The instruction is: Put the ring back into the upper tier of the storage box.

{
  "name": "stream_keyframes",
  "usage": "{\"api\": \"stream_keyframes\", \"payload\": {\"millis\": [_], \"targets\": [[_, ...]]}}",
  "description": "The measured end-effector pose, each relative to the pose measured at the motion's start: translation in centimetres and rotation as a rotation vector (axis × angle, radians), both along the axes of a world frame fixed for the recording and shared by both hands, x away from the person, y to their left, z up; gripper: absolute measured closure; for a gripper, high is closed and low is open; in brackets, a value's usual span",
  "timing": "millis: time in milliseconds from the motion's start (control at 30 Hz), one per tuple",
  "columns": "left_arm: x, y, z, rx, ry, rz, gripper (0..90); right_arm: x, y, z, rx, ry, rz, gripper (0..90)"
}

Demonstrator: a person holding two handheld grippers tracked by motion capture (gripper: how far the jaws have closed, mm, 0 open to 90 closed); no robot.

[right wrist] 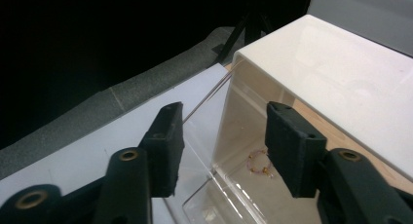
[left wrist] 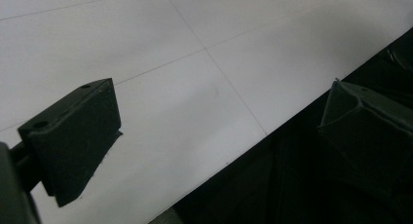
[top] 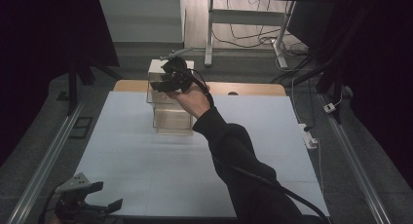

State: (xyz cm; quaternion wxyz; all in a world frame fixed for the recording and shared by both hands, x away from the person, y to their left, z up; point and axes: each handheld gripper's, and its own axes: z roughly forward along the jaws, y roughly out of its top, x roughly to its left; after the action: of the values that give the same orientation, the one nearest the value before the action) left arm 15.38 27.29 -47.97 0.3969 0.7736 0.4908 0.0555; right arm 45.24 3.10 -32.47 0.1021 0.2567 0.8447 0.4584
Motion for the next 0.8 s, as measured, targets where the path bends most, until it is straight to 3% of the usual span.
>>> {"api": "stream_keyframes", "payload": {"millis": [500,800], "targets": [[0.1,0.0,0.0,-0.001,0.005,0.002,0.9,-1.8,-2.4,0.4,0.016,-0.005,0.072,34.3],[0.1,0.0,0.0,0.000,0.006,0.002,0.9,-2.5,-3.8,-0.2,0.037,0.016,0.082,27.0]]}}
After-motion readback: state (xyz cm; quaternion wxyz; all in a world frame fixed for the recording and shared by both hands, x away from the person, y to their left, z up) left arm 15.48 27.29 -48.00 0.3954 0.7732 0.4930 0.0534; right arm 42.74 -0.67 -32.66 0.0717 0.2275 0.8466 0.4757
